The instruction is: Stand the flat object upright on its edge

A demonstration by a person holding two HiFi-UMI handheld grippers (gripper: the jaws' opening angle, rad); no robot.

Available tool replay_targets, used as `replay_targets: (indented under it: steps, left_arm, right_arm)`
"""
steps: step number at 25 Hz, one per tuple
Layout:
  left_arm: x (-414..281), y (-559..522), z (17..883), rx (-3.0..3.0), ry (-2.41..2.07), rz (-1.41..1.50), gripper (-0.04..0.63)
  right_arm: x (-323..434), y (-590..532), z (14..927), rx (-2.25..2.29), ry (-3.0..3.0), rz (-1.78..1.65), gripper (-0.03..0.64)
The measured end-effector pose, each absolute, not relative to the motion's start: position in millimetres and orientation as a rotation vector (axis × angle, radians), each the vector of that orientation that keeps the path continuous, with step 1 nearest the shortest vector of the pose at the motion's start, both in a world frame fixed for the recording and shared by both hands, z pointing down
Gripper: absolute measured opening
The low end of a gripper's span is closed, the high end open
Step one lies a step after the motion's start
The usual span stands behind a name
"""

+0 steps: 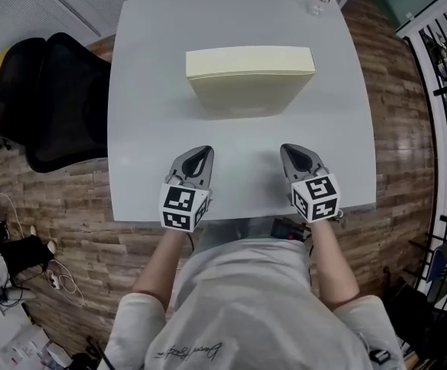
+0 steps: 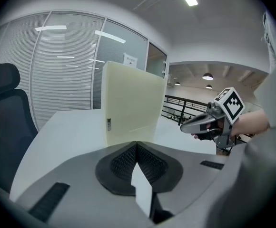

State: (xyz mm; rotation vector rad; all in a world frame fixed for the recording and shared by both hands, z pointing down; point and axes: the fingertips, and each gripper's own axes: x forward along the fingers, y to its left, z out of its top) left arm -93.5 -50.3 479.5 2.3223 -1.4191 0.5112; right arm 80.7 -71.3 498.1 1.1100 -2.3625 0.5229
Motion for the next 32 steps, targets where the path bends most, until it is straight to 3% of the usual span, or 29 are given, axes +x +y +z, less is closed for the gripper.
replay_targets:
  steps: [15, 32]
  left_arm:
    - [-83, -21, 436, 2.361, -1.453, 0.465, 0.011]
    - [-84, -31, 424, 2.38, -1.479, 0.426, 0.011]
  right_arm:
    - [63, -45, 447, 1.053, -2.447, 0.546, 0.025]
    - [44, -41, 452, 0.985, -2.478, 0.568, 0.025]
